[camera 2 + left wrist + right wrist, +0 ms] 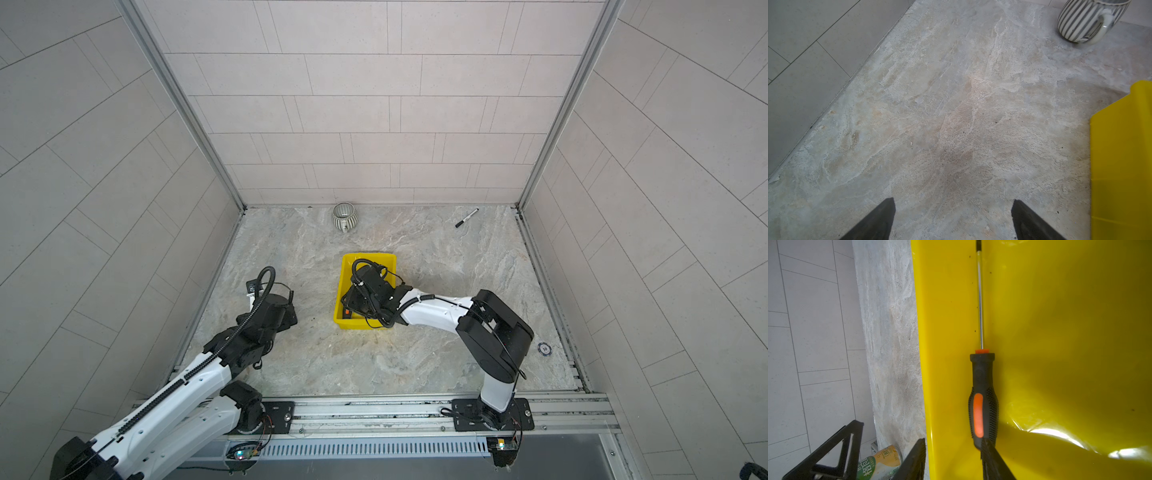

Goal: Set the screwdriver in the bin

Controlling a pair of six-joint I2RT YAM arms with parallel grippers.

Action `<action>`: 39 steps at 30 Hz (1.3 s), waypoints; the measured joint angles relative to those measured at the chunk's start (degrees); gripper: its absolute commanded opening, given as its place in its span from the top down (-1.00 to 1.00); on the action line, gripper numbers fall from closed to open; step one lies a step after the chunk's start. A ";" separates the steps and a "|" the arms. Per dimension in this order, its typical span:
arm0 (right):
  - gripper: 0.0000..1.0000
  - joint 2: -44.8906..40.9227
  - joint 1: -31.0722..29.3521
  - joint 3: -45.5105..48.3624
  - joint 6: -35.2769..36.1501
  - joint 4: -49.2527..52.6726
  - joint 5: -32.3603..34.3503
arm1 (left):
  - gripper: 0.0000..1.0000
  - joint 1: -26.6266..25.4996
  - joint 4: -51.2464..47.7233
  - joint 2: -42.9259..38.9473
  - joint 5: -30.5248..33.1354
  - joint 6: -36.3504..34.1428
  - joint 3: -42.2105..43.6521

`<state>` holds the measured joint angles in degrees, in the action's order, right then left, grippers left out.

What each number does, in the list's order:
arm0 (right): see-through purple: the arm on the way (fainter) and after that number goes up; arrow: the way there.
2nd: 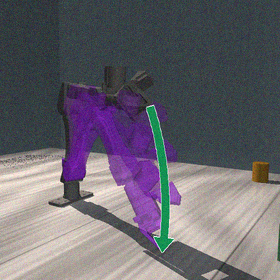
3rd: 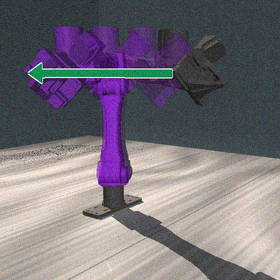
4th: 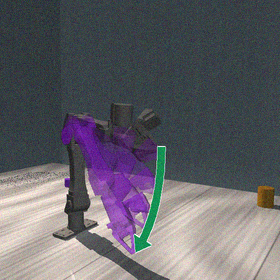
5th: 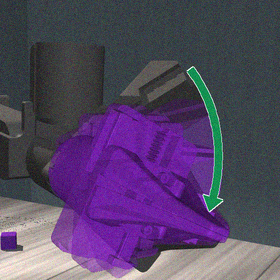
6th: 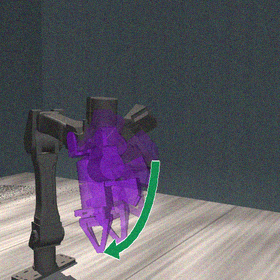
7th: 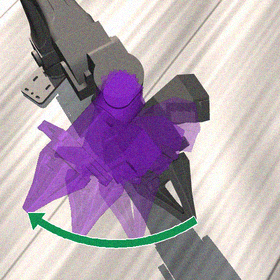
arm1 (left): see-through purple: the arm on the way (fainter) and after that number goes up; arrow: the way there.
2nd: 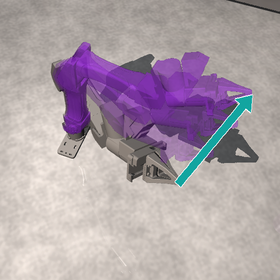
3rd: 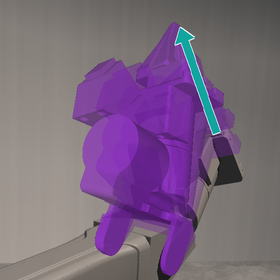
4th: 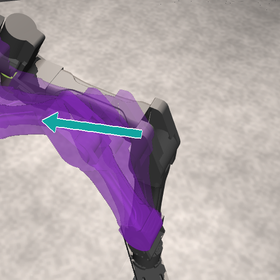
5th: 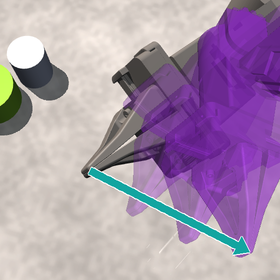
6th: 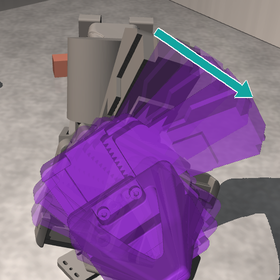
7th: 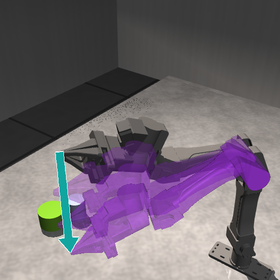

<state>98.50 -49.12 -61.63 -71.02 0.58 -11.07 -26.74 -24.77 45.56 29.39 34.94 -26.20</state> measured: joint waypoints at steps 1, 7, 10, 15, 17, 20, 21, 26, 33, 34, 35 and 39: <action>0.13 -1.36 0.17 -0.09 0.98 1.03 0.39 | -0.85 0.00 0.02 0.35 -0.13 0.00 -0.02; 0.08 -13.70 3.56 0.02 11.06 8.90 4.39 | -0.82 0.00 1.18 3.76 -8.22 0.85 -1.38; -0.07 -22.95 8.09 3.93 16.87 10.73 8.37 | -0.80 -0.09 7.19 6.62 -16.87 3.04 -1.44; -0.12 -33.51 20.76 14.19 21.66 13.86 7.30 | -0.67 -0.52 14.51 16.74 -27.12 4.81 -3.54; -0.14 -34.56 23.98 16.90 22.91 15.06 5.55 | -0.66 -0.74 15.43 20.90 -30.25 5.14 -5.64; -0.14 -34.71 25.31 19.19 24.46 16.59 2.23 | -0.66 -1.25 17.07 25.92 -33.79 5.38 -8.87; -0.14 -34.62 25.31 19.63 24.74 16.59 1.01 | -0.65 -1.53 17.70 26.95 -34.53 5.46 -9.64; -0.14 -32.72 25.29 20.26 24.96 15.91 -3.50 | -0.66 -3.08 19.85 30.69 -36.92 5.62 -12.26; -0.14 -28.92 25.29 20.52 24.44 14.51 -7.15 | -0.66 -4.39 22.95 38.42 -39.30 6.25 -15.13; -0.14 -28.72 25.29 20.57 24.35 14.19 -7.41 | -0.66 -4.50 23.12 39.17 -39.41 6.54 -15.50; -0.14 -28.57 25.29 20.65 24.28 13.84 -7.69 | -0.66 -4.70 23.39 39.95 -39.56 6.84 -15.93; -0.14 -28.00 25.29 20.83 24.26 13.35 -8.15 | -0.66 -5.57 25.03 43.65 -40.13 7.58 -18.99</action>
<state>70.50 -23.83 -40.80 -46.76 13.93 -19.22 -32.32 0.25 89.21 -10.74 42.52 -45.19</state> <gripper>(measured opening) 0.569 0.830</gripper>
